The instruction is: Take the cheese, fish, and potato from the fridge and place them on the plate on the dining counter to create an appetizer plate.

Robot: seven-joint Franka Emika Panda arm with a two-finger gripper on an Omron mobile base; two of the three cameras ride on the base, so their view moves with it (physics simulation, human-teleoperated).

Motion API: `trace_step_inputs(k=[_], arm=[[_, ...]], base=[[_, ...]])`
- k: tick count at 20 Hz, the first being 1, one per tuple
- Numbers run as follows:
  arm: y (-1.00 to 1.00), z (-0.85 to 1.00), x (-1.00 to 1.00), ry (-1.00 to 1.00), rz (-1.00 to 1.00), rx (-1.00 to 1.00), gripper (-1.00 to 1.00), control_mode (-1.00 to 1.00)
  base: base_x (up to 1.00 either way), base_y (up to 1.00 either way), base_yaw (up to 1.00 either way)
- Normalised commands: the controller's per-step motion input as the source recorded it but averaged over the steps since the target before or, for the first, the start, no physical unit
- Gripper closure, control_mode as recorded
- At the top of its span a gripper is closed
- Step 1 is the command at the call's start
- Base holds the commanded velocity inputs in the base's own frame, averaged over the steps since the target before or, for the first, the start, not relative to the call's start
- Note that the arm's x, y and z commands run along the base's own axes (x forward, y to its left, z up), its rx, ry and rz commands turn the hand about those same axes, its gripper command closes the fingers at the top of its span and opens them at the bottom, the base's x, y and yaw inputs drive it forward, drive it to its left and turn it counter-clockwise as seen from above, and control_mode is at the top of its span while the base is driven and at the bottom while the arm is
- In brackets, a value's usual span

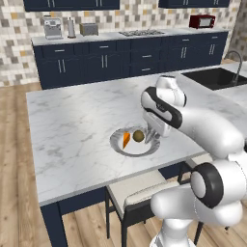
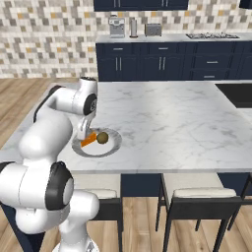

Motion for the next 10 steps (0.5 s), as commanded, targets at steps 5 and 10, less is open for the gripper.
trace_step_inputs(k=[5, 10], arm=[[0.0, -0.28, 0.14, 0.18, -0.02, 0.0, 1.0, -1.0], [0.0, -0.3, 0.22, 0.11, -0.05, 0.0, 1.0, -1.0]], base=[[0.0, 0.0, 0.0], [0.0, 0.0, 0.0]])
